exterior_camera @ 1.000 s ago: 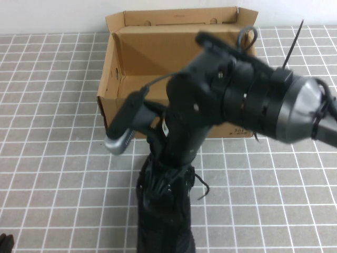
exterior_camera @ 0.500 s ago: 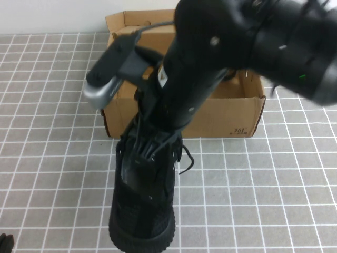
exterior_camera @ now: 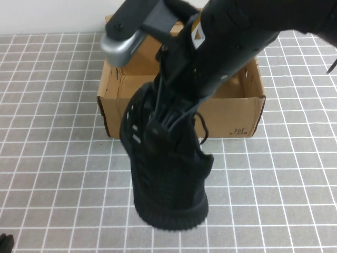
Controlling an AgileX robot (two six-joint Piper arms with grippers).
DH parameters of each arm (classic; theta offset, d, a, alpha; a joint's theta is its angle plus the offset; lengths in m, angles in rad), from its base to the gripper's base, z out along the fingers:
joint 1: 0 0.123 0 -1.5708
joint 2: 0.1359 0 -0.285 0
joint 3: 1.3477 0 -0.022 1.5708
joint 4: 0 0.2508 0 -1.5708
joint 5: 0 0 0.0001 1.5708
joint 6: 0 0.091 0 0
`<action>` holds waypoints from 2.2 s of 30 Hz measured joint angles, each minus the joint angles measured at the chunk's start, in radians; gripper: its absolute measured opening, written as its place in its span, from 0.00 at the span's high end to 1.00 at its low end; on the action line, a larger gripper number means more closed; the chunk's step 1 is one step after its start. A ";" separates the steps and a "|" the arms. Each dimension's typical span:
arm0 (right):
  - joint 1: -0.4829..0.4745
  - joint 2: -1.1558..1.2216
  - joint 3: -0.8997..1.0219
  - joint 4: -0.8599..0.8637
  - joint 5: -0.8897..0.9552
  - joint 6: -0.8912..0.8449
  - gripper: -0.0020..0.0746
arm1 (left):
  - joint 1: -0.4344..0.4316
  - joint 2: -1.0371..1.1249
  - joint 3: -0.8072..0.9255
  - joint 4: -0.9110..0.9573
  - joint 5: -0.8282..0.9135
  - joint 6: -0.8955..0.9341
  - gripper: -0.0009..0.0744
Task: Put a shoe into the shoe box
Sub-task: Pick up the shoe from the table, then hand over the shoe
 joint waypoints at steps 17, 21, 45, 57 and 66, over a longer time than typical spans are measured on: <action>-0.063 0.000 0.000 0.005 -0.043 0.006 0.97 | 0.000 0.000 0.000 0.000 0.000 0.000 0.99; -0.063 0.000 0.000 0.015 -0.037 0.040 0.97 | 0.000 0.000 0.000 0.018 -0.051 0.007 0.99; -0.097 0.087 -0.206 -0.091 -0.022 0.366 0.97 | 0.000 0.189 -0.369 -0.409 0.053 0.060 0.99; -0.152 0.165 -0.268 -0.064 0.025 0.416 0.97 | 0.000 0.614 -0.688 -0.779 0.267 0.677 0.99; -0.152 0.177 -0.270 -0.064 -0.005 0.424 0.97 | 0.000 0.836 -0.769 -1.076 0.298 1.001 0.99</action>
